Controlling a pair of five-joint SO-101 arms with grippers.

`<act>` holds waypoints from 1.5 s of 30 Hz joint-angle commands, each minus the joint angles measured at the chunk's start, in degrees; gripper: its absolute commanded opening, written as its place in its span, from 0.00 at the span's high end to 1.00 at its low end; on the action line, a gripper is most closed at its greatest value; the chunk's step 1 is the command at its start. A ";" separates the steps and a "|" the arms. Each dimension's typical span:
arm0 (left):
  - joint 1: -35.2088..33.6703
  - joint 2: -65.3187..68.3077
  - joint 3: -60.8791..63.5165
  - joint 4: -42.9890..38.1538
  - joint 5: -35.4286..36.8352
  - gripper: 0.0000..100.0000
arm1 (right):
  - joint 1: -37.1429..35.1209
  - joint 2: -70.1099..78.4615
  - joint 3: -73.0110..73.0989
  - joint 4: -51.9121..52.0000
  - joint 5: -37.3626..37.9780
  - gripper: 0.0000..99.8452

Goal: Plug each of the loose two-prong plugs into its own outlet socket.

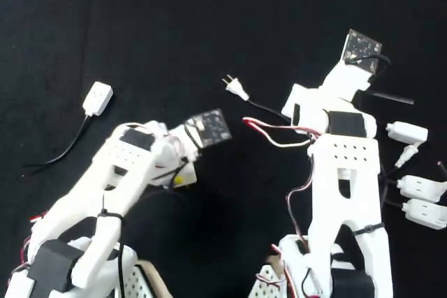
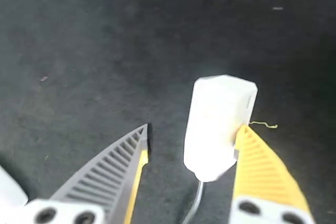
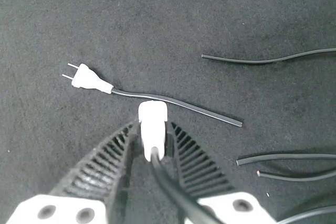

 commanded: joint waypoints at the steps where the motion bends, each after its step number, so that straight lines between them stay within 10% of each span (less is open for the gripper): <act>1: -3.56 -1.67 -3.30 -1.93 0.26 0.74 | 0.44 0.04 -2.51 0.35 0.26 0.99; 17: -3.65 -29.27 1.19 11.96 6.07 0.74 | 0.44 0.04 -1.89 -0.09 0.26 0.99; 24: 2.24 -48.44 24.75 1.58 -0.35 0.74 | 0.44 0.04 -1.71 -0.09 0.26 0.99; 45: -2.68 -2.90 0.75 -1.85 -4.48 0.69 | 0.44 0.04 -1.71 -0.09 0.26 0.99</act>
